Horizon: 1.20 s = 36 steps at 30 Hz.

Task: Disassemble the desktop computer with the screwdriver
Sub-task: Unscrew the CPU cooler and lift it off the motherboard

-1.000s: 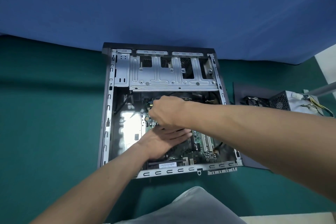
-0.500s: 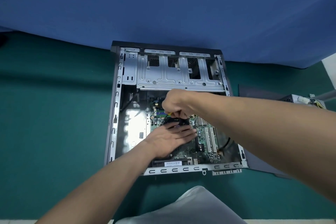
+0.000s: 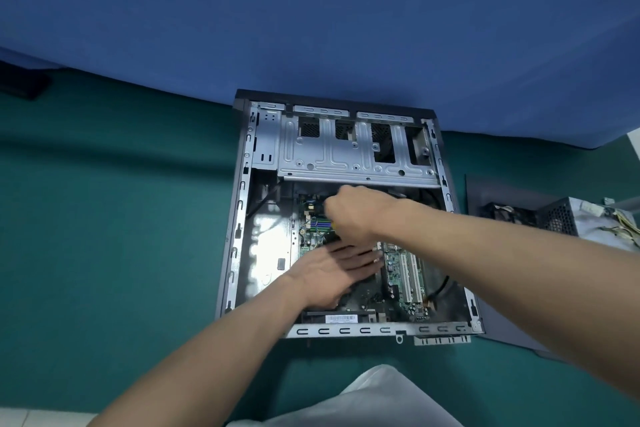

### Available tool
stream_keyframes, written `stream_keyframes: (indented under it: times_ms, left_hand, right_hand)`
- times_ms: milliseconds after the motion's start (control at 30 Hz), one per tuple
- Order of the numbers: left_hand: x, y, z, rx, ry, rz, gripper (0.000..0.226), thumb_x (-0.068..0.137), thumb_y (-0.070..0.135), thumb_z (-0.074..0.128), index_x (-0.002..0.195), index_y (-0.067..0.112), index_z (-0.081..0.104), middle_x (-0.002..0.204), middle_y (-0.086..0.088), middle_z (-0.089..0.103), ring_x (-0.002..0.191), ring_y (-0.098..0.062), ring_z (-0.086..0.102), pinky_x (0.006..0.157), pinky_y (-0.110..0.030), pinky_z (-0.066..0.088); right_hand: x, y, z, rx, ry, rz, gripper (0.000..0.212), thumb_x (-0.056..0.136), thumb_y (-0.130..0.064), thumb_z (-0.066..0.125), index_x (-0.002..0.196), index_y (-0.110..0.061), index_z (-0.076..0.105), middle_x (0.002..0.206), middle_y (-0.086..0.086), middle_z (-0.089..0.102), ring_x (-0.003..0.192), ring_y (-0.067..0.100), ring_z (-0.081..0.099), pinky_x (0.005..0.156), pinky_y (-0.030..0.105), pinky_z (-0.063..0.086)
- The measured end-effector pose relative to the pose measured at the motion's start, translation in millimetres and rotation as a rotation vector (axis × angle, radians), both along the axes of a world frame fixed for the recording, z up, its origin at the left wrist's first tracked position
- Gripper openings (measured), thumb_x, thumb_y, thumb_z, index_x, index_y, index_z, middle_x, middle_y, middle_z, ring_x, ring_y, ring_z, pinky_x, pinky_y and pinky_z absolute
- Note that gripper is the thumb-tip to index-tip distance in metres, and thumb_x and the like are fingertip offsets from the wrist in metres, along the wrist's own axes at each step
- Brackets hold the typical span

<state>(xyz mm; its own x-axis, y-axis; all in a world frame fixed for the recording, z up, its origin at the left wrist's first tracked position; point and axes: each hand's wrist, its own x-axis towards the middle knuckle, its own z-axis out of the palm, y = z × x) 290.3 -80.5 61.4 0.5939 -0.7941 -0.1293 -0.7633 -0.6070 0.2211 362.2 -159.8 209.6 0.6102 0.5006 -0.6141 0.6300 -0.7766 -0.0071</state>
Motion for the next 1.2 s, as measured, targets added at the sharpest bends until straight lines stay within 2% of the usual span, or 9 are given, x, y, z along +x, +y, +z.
stream_keyframes:
  times_ms: [133,200,367,467,633,767,1000,1067,1200]
  left_hand:
    - [1.5,22.9,7.9,-0.15,0.233,0.289,0.077,0.092,0.056,0.047,0.153,0.021,0.015,0.157,0.008,-0.004,0.148,-0.013,-0.002,0.12,-0.034,-0.003]
    - [1.3,28.6,11.5,-0.172,0.38,0.406,0.084,0.089,0.057,0.052,0.154,0.023,0.011,0.156,0.012,-0.008,0.146,-0.008,-0.003,0.119,-0.031,-0.002]
    - [0.2,23.8,20.6,-0.361,0.594,0.634,0.095,0.074,0.044,0.077,0.149,0.025,0.022,0.158,0.005,0.022,0.143,-0.014,0.025,0.117,-0.04,0.025]
    - [0.9,24.8,19.1,-0.407,0.72,0.746,0.109,0.066,0.04,0.083,0.15,0.027,0.016,0.157,0.001,0.027,0.141,-0.018,0.029,0.116,-0.041,0.027]
    - [1.0,28.9,13.0,-0.311,0.701,0.749,0.11,0.062,0.046,0.083,0.151,0.027,0.022,0.155,0.002,0.029,0.141,-0.018,0.029,0.117,-0.038,0.025]
    - [0.0,32.0,16.1,-0.277,0.681,0.726,0.104,0.063,0.043,0.084,0.149,0.033,0.026,0.154,0.006,0.033,0.139,-0.017,0.033,0.115,-0.037,0.027]
    - [-3.6,31.4,23.1,-0.26,0.674,0.727,0.112,0.069,0.041,0.081,0.152,0.038,0.007,0.159,0.009,0.017,0.144,-0.012,0.021,0.117,-0.037,0.024]
    - [-6.3,32.9,24.5,-0.22,0.662,0.684,0.115,0.069,0.035,0.083,0.152,0.041,0.003,0.16,0.01,0.012,0.145,-0.01,0.015,0.118,-0.035,0.019]
    - [-2.9,35.4,26.3,-0.134,0.667,0.619,0.112,0.076,0.012,0.077,0.149,0.045,-0.002,0.161,0.008,0.006,0.146,-0.01,0.007,0.12,-0.035,0.012]
  right_hand:
    - [4.0,-43.4,-2.2,0.178,0.077,-0.31,0.024,0.098,-0.027,0.044,0.097,-0.01,0.061,0.104,0.012,0.066,0.092,0.03,0.06,0.083,0.036,0.049]
    - [1.7,-64.7,-6.1,0.284,0.035,-0.436,0.025,0.098,-0.033,0.047,0.109,-0.012,0.055,0.105,0.009,0.064,0.094,0.027,0.058,0.077,0.033,0.044]
    - [-18.5,-89.0,-22.6,0.511,-0.01,-0.708,0.015,0.089,-0.038,0.061,0.08,-0.029,0.053,0.075,-0.003,0.063,0.079,0.022,0.049,0.062,0.031,0.038]
    - [-33.3,-87.5,-29.2,0.568,0.0,-0.742,0.015,0.087,-0.04,0.063,0.078,-0.03,0.057,0.065,-0.006,0.062,0.081,0.022,0.05,0.064,0.032,0.043]
    - [-44.2,-85.1,-36.4,0.626,-0.005,-0.773,0.016,0.088,-0.041,0.062,0.076,-0.033,0.055,0.066,-0.003,0.064,0.081,0.02,0.052,0.061,0.03,0.041]
    - [-48.6,-86.6,-36.1,0.642,-0.008,-0.786,0.015,0.087,-0.041,0.063,0.077,-0.031,0.058,0.062,-0.003,0.065,0.06,0.013,0.057,0.053,0.027,0.044]
    - [-50.0,-84.1,-35.3,0.646,0.017,-0.741,0.012,0.088,-0.038,0.063,0.08,-0.028,0.06,0.059,-0.001,0.059,0.05,0.015,0.052,0.05,0.03,0.043]
    - [-49.5,-81.9,-34.9,0.647,0.028,-0.703,0.013,0.087,-0.037,0.064,0.077,-0.03,0.06,0.06,-0.003,0.058,0.054,0.016,0.052,0.053,0.03,0.044]
    - [-48.6,-73.1,-37.0,0.586,0.065,-0.584,0.014,0.086,-0.04,0.064,0.075,-0.035,0.057,0.073,-0.006,0.06,0.086,0.023,0.049,0.078,0.037,0.046]
